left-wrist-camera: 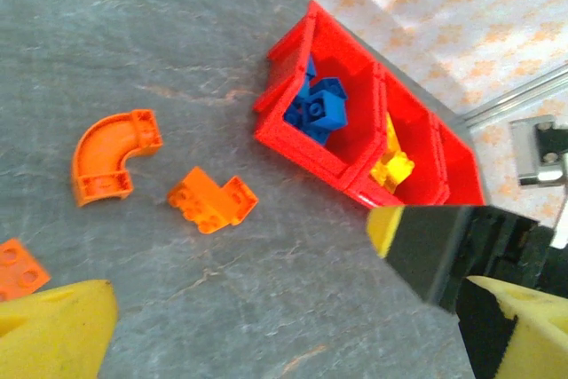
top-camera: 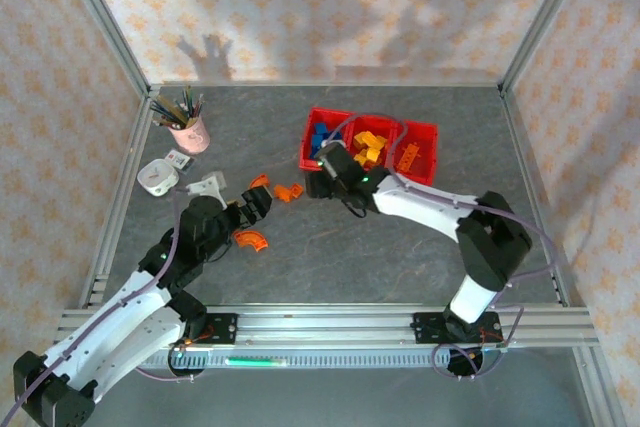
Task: Sort the legos into containers by color
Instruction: Pick up the lego from the center of the table.
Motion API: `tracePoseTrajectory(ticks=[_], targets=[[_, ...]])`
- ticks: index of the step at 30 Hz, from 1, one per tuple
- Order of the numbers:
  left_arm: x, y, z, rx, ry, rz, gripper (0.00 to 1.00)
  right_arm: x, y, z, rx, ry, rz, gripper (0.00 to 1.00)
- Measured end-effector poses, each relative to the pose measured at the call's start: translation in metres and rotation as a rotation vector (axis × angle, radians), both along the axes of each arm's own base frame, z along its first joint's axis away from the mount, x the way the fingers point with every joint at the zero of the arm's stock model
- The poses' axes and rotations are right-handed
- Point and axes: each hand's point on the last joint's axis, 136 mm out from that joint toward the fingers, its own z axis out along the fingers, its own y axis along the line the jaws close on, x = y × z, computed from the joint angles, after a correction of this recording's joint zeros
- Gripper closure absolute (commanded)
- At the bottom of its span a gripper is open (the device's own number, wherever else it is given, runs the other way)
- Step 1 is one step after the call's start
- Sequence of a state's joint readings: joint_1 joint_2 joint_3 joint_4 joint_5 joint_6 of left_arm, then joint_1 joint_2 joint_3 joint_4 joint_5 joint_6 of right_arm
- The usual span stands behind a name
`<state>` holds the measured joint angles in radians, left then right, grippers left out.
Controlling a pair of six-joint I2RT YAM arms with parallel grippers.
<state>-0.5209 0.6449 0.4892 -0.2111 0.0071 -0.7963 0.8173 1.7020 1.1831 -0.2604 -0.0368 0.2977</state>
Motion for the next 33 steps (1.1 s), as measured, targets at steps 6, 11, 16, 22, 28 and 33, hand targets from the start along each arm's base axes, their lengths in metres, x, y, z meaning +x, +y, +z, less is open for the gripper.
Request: tracePoseTrajectory(ticks=[6,11,16,22,28,33], targets=[[-0.011,0.013,-0.004,0.003,0.018,0.042,0.01,-0.013,0.039,-0.039,-0.063,0.046,0.104,0.29],[-0.018,0.022,-0.007,-0.004,0.018,0.073,0.01,-0.007,0.071,-0.044,-0.085,0.018,0.178,0.28],[-0.022,0.028,-0.009,-0.001,0.026,0.096,0.01,0.011,0.094,-0.048,-0.106,-0.014,0.220,0.32],[-0.023,0.032,-0.012,0.003,0.033,0.117,0.01,0.019,0.105,-0.063,-0.159,-0.019,0.270,0.37],[-0.025,0.033,-0.015,0.012,0.046,0.118,0.01,0.024,0.112,-0.073,-0.204,-0.023,0.316,0.47],[-0.025,0.034,-0.016,0.013,0.047,0.119,0.01,0.024,0.112,-0.078,-0.231,-0.016,0.335,0.56]])
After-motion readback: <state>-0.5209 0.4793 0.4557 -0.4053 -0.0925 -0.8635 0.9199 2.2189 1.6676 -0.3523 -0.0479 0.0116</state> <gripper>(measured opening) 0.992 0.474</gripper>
